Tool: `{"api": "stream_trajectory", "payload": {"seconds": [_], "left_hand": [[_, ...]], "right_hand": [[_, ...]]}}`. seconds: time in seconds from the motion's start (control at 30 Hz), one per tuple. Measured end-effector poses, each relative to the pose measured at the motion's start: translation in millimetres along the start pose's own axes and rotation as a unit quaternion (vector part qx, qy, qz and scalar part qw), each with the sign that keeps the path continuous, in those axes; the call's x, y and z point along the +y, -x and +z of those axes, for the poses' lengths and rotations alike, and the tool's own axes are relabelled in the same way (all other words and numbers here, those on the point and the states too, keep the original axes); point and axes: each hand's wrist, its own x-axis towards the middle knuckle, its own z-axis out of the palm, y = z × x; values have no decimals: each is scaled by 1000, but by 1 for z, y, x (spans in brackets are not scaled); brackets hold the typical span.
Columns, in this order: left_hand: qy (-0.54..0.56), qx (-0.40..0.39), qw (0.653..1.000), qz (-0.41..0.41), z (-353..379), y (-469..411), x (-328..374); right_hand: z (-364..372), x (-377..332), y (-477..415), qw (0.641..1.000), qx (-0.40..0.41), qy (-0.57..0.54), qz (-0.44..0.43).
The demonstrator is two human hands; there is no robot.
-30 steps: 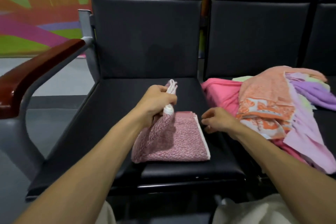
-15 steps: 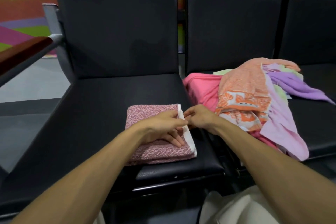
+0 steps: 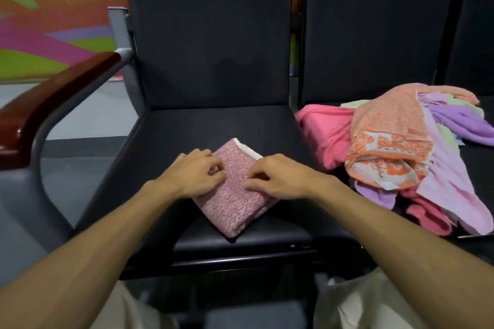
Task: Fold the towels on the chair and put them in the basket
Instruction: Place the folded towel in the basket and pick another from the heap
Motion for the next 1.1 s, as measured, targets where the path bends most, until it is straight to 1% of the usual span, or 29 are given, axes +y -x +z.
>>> {"api": "stream_trajectory", "payload": {"seconds": [0.07, 0.13, 0.17, 0.23, 0.3, 0.33, 0.37, 0.4, 0.43, 0.5, 0.53, 0.67, 0.7, 0.77, 0.87, 0.93, 1.0, 1.03, 1.1], "left_hand": [[4, -5, 1000, 14, -2, 7, -6], [27, -9, 997, 66, -2, 16, -14], [42, -8, 995, 93, -1, 21, -19], [84, -3, 989, 121, 2, 33, -30], [146, -18, 983, 112, 4, 44, -43], [170, -40, 979, 102, 6, 48, -51], [183, -62, 976, 98, 9, 52, -58], [185, -73, 975, 101, 12, 54, -66], [187, -70, 974, 108, 16, 54, -72], [200, -43, 972, 117, 22, 53, -76], [201, -25, 972, 121, 23, 51, -76], [198, 59, 973, 102, 22, 44, -69], [209, 75, 970, 97, 20, 43, -66], [232, 86, 966, 72, 17, 39, -60], [279, 89, 956, -1, 18, 33, -56], [316, 114, 941, -35, 17, 32, -55], [337, 129, 932, -47, 13, 34, -55], [345, 124, 929, -45, 11, 37, -55], [388, 85, 917, -33, 8, 44, -57]], "right_hand": [[3, -5, -9, 997, -17, 66, 19], [2, -9, -18, 993, -11, 112, 39], [1, -10, -22, 993, -10, 111, 46], [1, -9, -27, 996, -27, 70, 53], [4, -6, -28, 995, -72, 55, 49], [5, -5, -27, 993, -92, 57, 50], [5, -3, -24, 993, -93, 56, 50], [6, 0, -22, 995, -72, 52, 46], [6, 2, -20, 998, -34, 41, 33], [5, 5, -19, 999, 33, 9, 2], [4, 6, -19, 999, 34, -4, -4], [3, 12, -14, 996, -87, -10, 16], [3, 14, -12, 995, -96, -7, 23], [5, 16, -12, 997, -72, 19, 24], [3, 11, -14, 998, 11, 48, 30], [-1, 5, -11, 997, 41, -10, 62], [-3, 3, -7, 992, 58, -86, 75], [-4, 2, -5, 989, 66, -110, 77], [-5, 4, -4, 983, 80, -148, 80]]}}
